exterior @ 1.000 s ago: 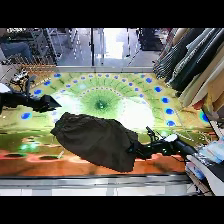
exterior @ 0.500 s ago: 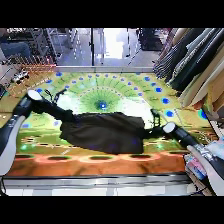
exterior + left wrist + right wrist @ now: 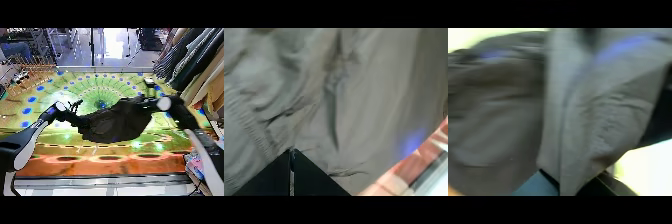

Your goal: Fold the clothes and pants, and hang the long-sleeved shirts on hangers.

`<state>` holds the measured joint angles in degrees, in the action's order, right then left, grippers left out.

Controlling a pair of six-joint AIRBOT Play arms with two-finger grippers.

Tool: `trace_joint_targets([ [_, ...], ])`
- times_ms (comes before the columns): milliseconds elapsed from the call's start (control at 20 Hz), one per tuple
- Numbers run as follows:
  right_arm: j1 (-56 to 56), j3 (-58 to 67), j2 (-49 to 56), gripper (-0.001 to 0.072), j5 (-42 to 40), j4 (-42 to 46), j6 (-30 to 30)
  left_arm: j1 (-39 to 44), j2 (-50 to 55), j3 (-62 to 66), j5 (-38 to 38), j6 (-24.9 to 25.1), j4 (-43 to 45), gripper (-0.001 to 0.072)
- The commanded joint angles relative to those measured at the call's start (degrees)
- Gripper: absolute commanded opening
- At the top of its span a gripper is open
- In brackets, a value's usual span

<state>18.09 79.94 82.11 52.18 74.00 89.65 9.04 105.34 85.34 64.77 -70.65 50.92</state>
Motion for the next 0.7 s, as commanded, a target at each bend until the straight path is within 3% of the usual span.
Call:
trace_joint_targets([
  [0,13.0,6.5,8.7,0.0006,-4.5,0.2,5.8,-3.1,-5.8,1.5,2.2,-2.2,0.1,0.0013],
  [150,19.4,11.7,19.4,0.0012,-5.1,-2.6,5.0,-9.5,-14.3,1.5,10.2,-2.7,0.1,0.0013],
  [200,20.5,13.7,21.9,0.0089,-5.0,-4.9,3.3,-11.7,-16.8,1.5,12.2,-2.9,0.1,0.0013],
  [350,20.7,20.9,23.1,0.0430,1.3,-11.4,-6.5,-16.6,-22.2,1.5,13.3,-4.0,0.0,0.0013],
  [400,19.3,23.8,21.9,0.0461,5.2,-9.9,-6.8,-17.7,-23.5,1.5,13.3,-4.0,0.0,0.0013],
  [600,4.2,26.3,12.2,0.0470,15.3,-5.2,-5.1,-17.1,-23.9,1.5,13.3,-3.9,0.1,0.0014],
  [650,-0.9,25.1,10.5,0.0550,17.7,-5.8,-4.0,-16.0,-23.2,1.5,13.3,-3.9,0.1,0.0014],
])
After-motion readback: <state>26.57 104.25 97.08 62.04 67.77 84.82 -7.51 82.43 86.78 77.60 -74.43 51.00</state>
